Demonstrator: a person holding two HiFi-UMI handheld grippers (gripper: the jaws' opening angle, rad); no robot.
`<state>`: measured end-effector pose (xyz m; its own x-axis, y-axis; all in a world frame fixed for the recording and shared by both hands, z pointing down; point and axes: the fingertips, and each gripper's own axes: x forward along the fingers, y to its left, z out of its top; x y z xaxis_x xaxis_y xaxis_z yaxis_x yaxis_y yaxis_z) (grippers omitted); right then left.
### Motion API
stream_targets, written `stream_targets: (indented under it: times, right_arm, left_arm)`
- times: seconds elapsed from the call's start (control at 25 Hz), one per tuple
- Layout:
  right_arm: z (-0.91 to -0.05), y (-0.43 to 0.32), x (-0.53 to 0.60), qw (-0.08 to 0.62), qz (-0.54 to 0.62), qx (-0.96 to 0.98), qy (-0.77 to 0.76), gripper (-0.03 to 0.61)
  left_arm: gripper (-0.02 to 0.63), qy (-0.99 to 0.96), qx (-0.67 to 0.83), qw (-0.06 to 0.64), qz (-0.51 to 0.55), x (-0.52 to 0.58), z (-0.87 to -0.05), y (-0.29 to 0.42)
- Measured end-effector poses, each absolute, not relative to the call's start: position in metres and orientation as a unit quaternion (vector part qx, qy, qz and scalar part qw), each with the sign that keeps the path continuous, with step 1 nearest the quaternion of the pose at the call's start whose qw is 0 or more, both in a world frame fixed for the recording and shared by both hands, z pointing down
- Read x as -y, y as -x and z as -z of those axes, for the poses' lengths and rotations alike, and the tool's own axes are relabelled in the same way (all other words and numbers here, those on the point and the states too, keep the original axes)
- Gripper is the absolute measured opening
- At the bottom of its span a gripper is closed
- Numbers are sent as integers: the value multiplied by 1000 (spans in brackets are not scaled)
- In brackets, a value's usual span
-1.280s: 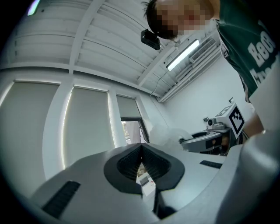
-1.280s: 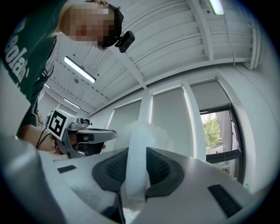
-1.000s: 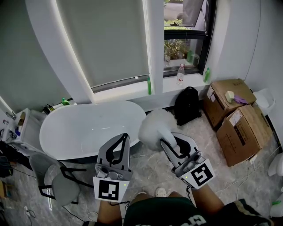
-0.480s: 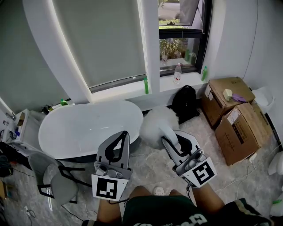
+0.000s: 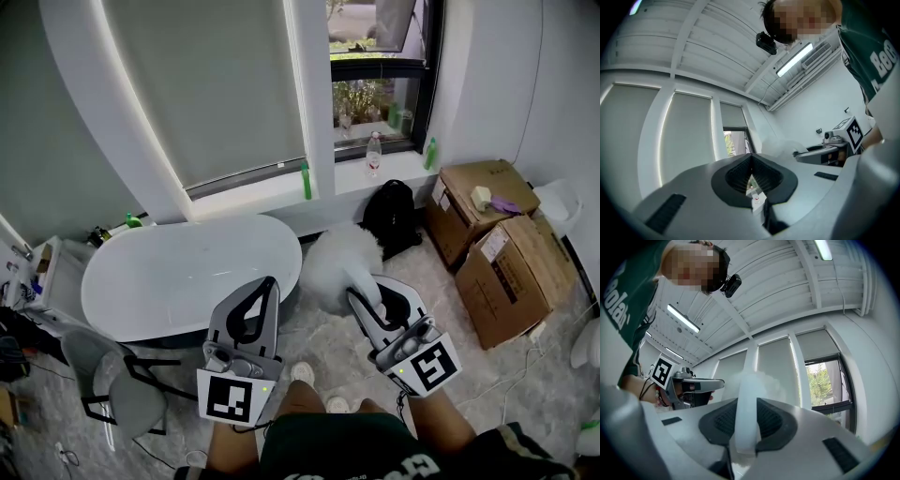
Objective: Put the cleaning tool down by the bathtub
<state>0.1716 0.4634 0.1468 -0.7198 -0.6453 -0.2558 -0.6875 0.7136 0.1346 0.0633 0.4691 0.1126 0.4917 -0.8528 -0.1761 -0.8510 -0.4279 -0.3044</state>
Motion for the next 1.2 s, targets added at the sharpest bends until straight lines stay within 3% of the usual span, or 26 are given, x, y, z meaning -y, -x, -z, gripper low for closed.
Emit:
stream_targets:
  times: [0.48, 1.2]
  right_arm:
    - [-146, -172, -418, 91, -114, -912, 384, 92]
    - [-153, -138, -268, 70, -101, -903, 412, 92]
  left_arm:
    - [6, 857, -479, 190, -15, -416, -105, -68]
    - [6, 873, -447, 189, -39, -250, -98, -43]
